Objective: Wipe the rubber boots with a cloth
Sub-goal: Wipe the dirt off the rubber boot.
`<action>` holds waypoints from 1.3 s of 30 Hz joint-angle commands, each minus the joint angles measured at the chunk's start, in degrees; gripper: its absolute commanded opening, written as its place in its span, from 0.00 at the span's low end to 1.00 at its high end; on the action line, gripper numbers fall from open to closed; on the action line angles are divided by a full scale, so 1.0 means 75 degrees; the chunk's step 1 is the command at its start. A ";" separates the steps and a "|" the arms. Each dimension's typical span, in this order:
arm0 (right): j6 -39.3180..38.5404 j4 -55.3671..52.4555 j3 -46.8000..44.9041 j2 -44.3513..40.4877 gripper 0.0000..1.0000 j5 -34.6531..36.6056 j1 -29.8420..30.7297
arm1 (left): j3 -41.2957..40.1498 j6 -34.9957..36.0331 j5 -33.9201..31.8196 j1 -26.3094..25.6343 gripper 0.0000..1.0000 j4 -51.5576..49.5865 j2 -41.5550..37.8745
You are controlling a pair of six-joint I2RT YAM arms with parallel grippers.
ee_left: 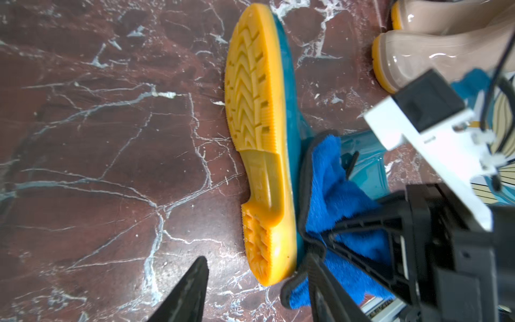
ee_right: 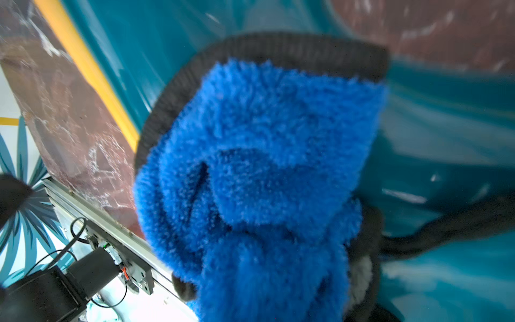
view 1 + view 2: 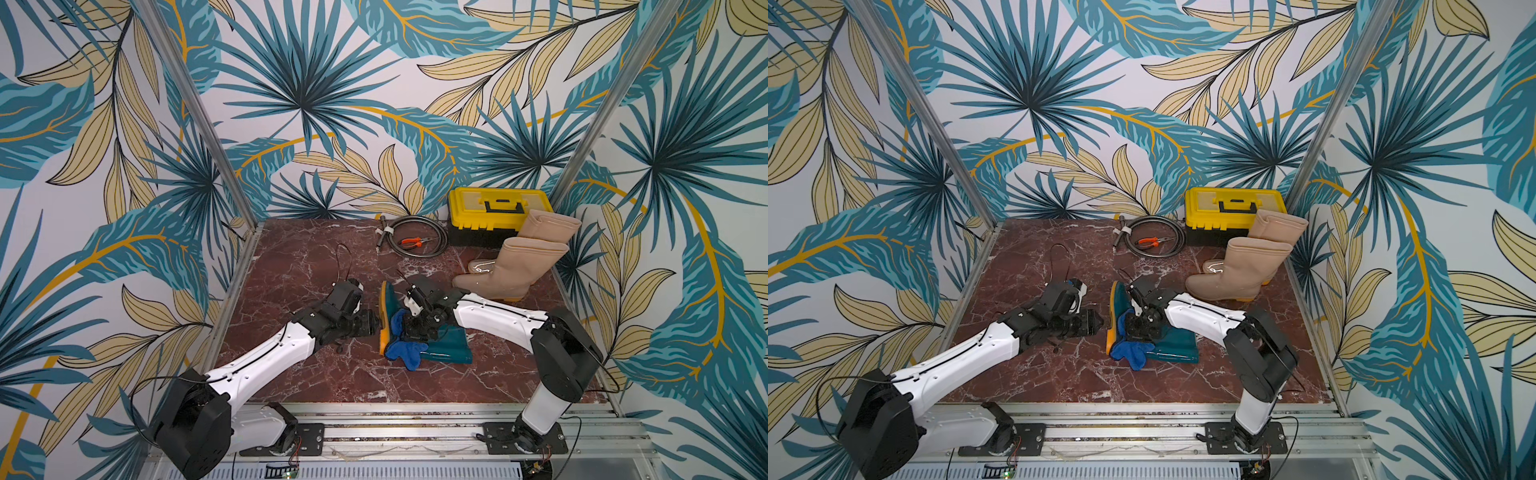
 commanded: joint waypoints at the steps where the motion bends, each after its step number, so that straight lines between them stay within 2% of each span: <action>1: -0.0278 -0.0492 0.0718 0.0247 0.00 0.0389 -0.0003 | 0.0143 -0.0019 0.0108 0.0042 0.58 -0.0128 0.0535; 6: -0.0890 -0.1046 0.3381 0.1593 0.00 0.0716 -0.0326 | 0.0281 -0.0087 0.0320 0.0024 0.58 -0.0117 0.0810; 10: -0.0919 -0.1601 0.6079 0.3203 0.00 0.0614 -0.0741 | 0.0214 -0.0146 0.0310 0.0018 0.58 -0.0117 0.0698; 13: -0.0889 -0.2188 0.7309 0.3898 0.00 0.0611 -0.0877 | 0.0121 -0.0243 0.0366 0.0013 0.58 -0.0117 0.0588; 15: -0.0813 -0.2242 0.7154 0.3777 0.00 0.0458 -0.0865 | 0.0028 -0.0302 0.0367 -0.0016 0.58 -0.0117 0.0462; 20: -0.0346 -0.0755 0.4172 0.2084 0.00 0.0374 -0.0708 | -0.0212 -0.0191 0.0428 -0.0058 0.57 0.0063 0.0364; 23: -0.0240 -0.0624 0.3006 0.1290 0.00 0.0529 -0.0513 | -0.0208 -0.0109 0.0291 -0.0045 0.56 0.0066 0.0399; 28: 0.0177 -0.0245 0.1131 0.0225 0.00 0.0468 0.0213 | -0.0086 -0.0060 0.0226 -0.0019 0.55 0.0060 0.0342; 31: 0.0491 -0.0003 0.0268 -0.0047 0.00 0.0332 0.0581 | -0.0099 -0.0067 0.0170 0.0021 0.55 0.0060 0.0254; 33: 0.0534 0.0091 0.0115 -0.0027 0.00 0.0351 0.0599 | -0.0106 -0.0077 0.0161 0.0051 0.55 0.0065 0.0279; 35: 0.0287 -0.0134 0.0512 0.0136 0.00 0.0626 0.0558 | -0.0020 -0.0075 0.0243 0.0050 0.55 0.0062 0.0392; 39: -0.0423 -0.0751 0.2245 0.0995 0.00 0.0815 0.0255 | 0.0172 -0.0112 0.0547 0.0044 0.54 0.0063 0.0626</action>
